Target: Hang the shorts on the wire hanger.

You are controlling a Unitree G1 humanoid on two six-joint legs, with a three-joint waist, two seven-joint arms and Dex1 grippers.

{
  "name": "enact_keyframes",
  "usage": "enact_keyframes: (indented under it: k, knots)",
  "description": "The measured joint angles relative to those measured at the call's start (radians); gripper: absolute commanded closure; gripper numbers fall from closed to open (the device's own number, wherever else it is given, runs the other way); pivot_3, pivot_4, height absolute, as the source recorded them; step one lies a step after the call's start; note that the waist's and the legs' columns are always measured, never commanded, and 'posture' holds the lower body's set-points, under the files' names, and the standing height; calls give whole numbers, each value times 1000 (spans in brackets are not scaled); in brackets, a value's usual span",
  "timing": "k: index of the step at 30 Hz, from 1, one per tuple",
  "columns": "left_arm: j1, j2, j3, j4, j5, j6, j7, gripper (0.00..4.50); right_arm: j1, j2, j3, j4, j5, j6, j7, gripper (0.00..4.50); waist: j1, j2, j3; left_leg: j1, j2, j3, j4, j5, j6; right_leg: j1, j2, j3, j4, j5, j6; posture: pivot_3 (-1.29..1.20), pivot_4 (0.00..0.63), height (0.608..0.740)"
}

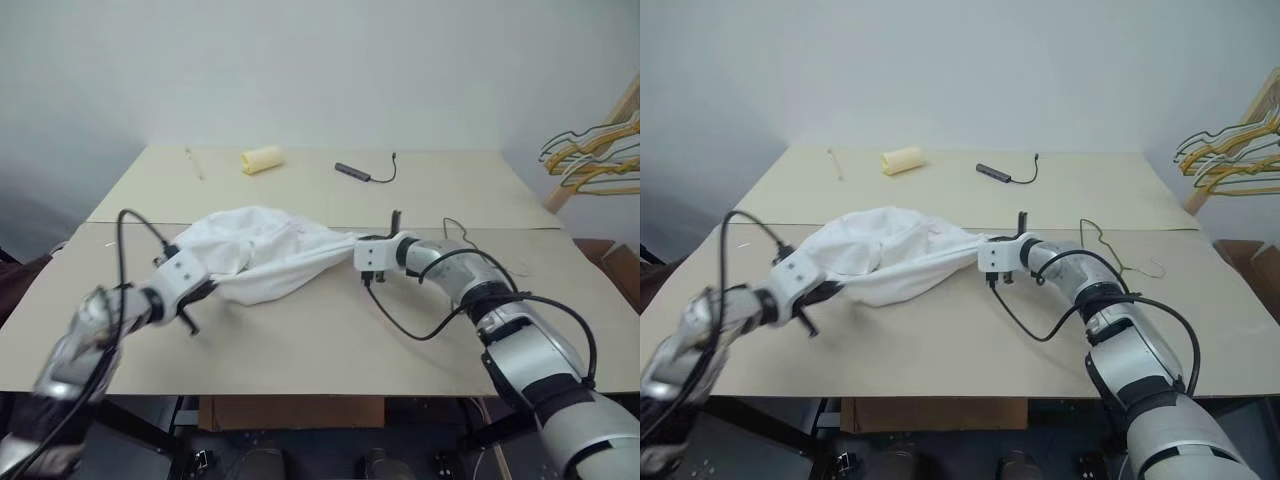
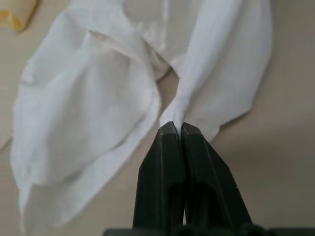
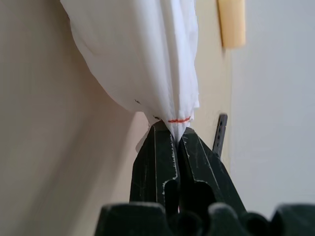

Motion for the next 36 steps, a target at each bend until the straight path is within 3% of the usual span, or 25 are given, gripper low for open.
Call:
enact_keyframes:
  k: [6,12,16,19,23,28,31,34,36]
  knots:
    - [-188,-78,-110,239,81,-172,20,4500,121,-133,-44,-199,42,61,93,4446,-30,0,0,-5,0,-1,0,-2,2,-3,0,0,-2,0,1,96,0,740]
    - [-218,-79,-138,317,118,-250,33,4500,455,-266,-110,-773,203,268,412,4446,-58,0,0,-5,0,-3,0,-3,3,-3,1,0,-2,-1,2,86,0,740]
    - [-121,47,-117,228,101,-270,-46,4500,574,-306,-111,-1104,319,391,584,4446,-89,0,0,-1,1,-4,0,-3,2,-1,2,0,0,-1,2,96,0,740]
    - [33,201,-57,85,36,-275,-168,4500,608,-325,-112,-1291,401,485,685,4446,-97,0,1,3,2,-3,0,-3,2,2,1,0,1,-6,8,107,0,740]
    - [297,385,94,-127,-92,-248,-346,4500,594,-338,-111,-1368,461,553,753,4446,-96,-1,1,6,1,0,0,-3,1,3,-4,-2,2,-10,2,114,0,740]
    - [440,433,234,-307,-191,-118,-409,4500,506,-332,-110,-1295,480,614,789,4446,-64,-1,1,8,0,2,1,-6,-4,2,-6,-3,1,-10,2,115,0,740]
    - [344,360,205,-303,-197,-57,-371,4500,403,-286,-110,-1160,480,679,795,4446,-50,-1,1,8,0,2,1,-4,-2,4,-5,-3,2,-10,2,116,0,740]
    - [42,118,119,-159,-141,21,-191,4500,191,-165,-113,-876,439,733,698,4446,-35,0,2,4,-1,-1,2,4,1,3,-1,-2,4,-1,7,117,0,740]
    - [-176,-48,96,-21,-70,60,18,4500,24,-66,-139,-688,405,739,535,4446,-26,-2,3,0,0,-3,2,7,-1,0,2,-2,3,6,0,114,0,740]
